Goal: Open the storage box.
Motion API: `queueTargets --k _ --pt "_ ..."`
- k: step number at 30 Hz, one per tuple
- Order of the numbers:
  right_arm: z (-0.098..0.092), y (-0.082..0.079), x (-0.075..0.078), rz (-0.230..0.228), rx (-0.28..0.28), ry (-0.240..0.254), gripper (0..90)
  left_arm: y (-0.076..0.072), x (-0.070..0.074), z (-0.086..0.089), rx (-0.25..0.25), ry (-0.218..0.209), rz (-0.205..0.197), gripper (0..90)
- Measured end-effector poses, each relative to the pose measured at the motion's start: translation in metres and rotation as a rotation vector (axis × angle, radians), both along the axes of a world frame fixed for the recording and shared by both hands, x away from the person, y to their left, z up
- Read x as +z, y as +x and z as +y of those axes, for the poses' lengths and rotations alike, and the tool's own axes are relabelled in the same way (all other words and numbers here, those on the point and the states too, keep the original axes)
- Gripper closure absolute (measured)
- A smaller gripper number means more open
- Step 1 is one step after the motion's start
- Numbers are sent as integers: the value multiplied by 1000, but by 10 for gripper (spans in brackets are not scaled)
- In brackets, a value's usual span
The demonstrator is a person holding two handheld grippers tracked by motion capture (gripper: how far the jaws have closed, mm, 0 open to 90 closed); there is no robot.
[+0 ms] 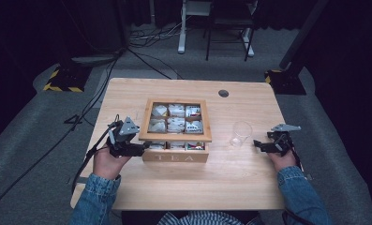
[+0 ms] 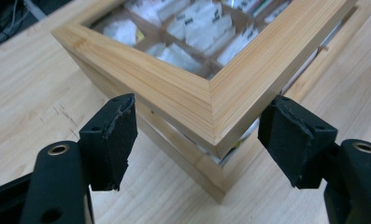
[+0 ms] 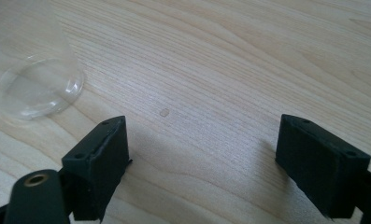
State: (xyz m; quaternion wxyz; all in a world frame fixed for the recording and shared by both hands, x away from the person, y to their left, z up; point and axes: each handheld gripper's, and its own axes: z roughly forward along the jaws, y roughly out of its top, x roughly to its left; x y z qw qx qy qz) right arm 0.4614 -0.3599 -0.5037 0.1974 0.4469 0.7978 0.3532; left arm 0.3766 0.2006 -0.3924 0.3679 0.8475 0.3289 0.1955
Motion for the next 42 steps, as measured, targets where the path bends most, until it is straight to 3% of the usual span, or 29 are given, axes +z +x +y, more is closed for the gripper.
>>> queueTargets --k 13,24,30,38,42 --pt "1 -1 0 2 -9 0 175 14 19 -5 19 -38 -65 300" --pt "1 -1 0 2 -20 -1 175 32 42 -5 75 -105 -117 365" --pt "1 -2 0 1 -25 -1 175 43 43 -6 106 -116 -141 399" --pt "1 -2 0 1 -29 -2 175 58 41 -5 137 -160 -139 434" --pt "1 -2 0 0 -33 -2 175 63 40 -6 151 -159 -146 441"
